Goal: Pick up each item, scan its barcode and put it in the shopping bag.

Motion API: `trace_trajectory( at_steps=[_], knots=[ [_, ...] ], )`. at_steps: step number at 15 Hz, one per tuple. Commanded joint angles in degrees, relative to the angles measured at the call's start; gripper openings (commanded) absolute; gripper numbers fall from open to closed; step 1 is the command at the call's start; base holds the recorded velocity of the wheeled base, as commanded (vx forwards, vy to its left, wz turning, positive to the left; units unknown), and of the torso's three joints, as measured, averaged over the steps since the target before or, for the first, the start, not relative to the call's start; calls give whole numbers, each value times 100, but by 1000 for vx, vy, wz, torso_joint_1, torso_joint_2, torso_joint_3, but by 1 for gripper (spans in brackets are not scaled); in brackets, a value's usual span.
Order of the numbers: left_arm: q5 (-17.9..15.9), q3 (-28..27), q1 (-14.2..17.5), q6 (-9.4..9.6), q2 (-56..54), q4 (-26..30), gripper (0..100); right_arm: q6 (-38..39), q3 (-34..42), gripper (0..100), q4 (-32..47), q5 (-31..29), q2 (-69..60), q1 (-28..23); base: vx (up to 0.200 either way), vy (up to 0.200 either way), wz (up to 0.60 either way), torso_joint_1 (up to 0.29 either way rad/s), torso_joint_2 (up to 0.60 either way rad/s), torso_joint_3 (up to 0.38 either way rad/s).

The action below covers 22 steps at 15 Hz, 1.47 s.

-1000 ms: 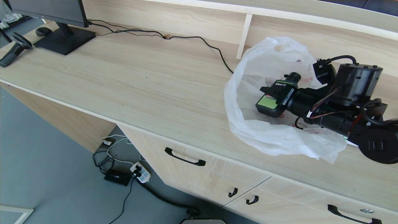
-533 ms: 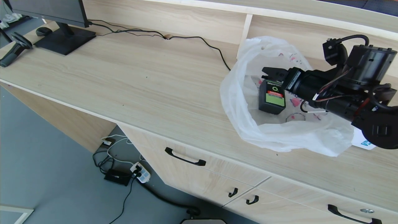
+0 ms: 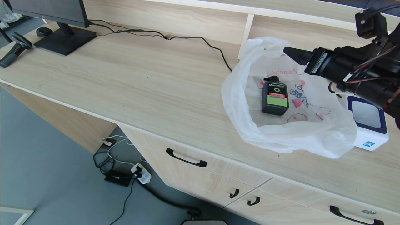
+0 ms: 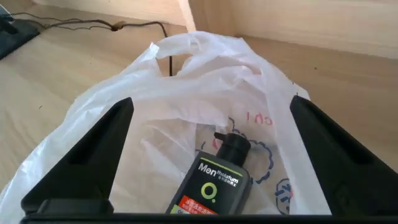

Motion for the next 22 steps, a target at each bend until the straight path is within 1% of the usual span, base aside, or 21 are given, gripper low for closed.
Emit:
trace_trajectory(
  at_steps=[1,2,6,8,16,20,22],
  knots=[
    [1,0,0,2,-2,-2,100,-616,261,100,-1,23,-682,-27,0,0,0,0,0,0],
    [1,0,0,2,-2,-2,100,-853,604,100,70,41,-1113,123,0,0,0,0,0,0],
    [1,0,0,2,-2,-2,100,-958,744,100,113,32,-1297,377,0,0,0,0,0,0],
    [1,0,0,2,-2,-2,100,-958,797,100,52,32,-1324,369,0,0,0,0,0,0],
    [1,0,0,2,-2,-2,100,-985,867,100,-54,23,-1394,369,0,0,-600,2,3,1],
    [1,0,0,2,-2,-2,100,-985,1113,100,-326,-12,-1420,342,0,0,-600,2,4,0],
    [1,0,0,2,-2,-2,100,-809,1465,100,-352,-21,-1579,351,0,0,0,0,0,0]
  ],
)
